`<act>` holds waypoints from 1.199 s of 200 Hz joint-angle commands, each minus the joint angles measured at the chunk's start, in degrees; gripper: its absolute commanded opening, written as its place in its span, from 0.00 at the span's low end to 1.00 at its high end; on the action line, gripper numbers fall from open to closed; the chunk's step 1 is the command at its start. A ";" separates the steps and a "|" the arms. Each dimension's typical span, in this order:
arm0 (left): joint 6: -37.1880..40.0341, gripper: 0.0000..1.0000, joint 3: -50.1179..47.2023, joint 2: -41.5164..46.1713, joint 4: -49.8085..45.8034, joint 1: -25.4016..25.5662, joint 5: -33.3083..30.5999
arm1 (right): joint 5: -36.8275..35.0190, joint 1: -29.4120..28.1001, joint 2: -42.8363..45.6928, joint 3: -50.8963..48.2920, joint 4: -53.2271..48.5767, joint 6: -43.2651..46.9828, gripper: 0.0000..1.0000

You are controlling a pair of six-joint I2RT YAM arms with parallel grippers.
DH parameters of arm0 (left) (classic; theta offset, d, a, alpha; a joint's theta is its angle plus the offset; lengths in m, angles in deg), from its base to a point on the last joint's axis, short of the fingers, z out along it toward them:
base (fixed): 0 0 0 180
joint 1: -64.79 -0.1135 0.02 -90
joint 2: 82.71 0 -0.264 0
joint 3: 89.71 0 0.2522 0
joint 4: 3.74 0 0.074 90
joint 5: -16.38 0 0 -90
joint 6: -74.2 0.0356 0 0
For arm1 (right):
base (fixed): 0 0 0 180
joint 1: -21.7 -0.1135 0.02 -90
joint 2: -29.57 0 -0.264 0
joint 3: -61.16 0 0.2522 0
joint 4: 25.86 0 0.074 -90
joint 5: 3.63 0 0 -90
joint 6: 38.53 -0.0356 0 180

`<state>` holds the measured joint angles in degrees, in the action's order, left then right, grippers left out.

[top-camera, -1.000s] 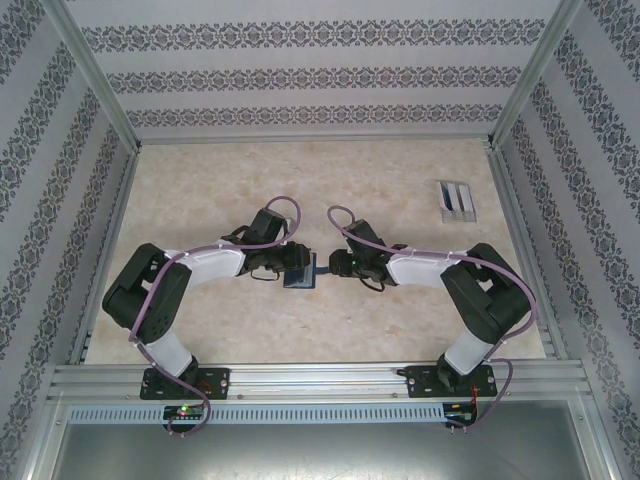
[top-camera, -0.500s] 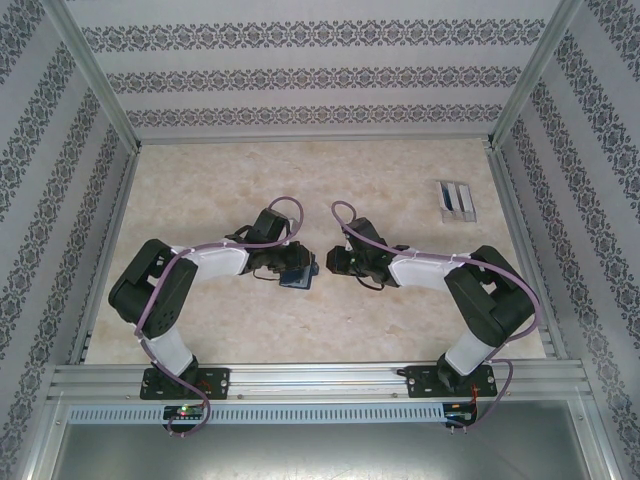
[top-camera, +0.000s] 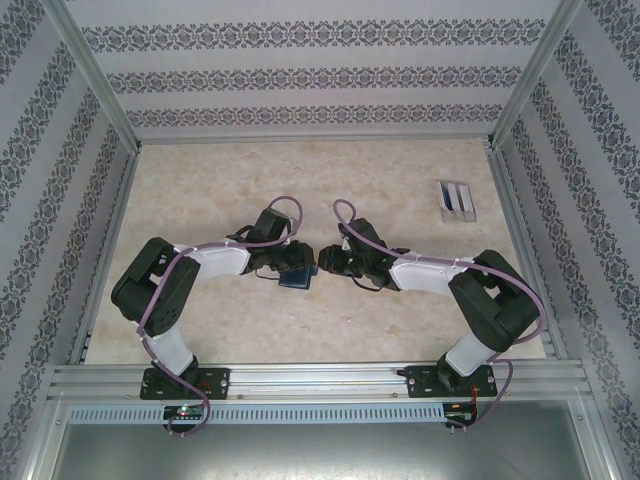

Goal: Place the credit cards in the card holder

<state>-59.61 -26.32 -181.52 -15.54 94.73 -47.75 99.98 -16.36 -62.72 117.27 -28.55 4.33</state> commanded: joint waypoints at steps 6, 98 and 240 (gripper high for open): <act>-1.49 0.37 -1.88 5.49 -5.84 -0.95 -3.21 | -0.73 -0.99 0.78 -0.42 1.17 -0.12 0.29; 2.27 0.27 -7.44 13.91 -10.21 -7.88 -4.91 | -6.63 -7.64 -2.08 5.90 -4.37 2.20 0.49; 3.43 0.30 -9.49 7.43 -5.44 -7.84 -2.60 | -20.33 -11.86 -9.75 9.52 -10.34 5.57 0.45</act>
<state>-57.60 -35.98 -172.27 -21.71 87.16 -51.18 83.10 -27.97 -70.66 126.47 -37.66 8.82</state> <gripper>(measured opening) 0.295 0.496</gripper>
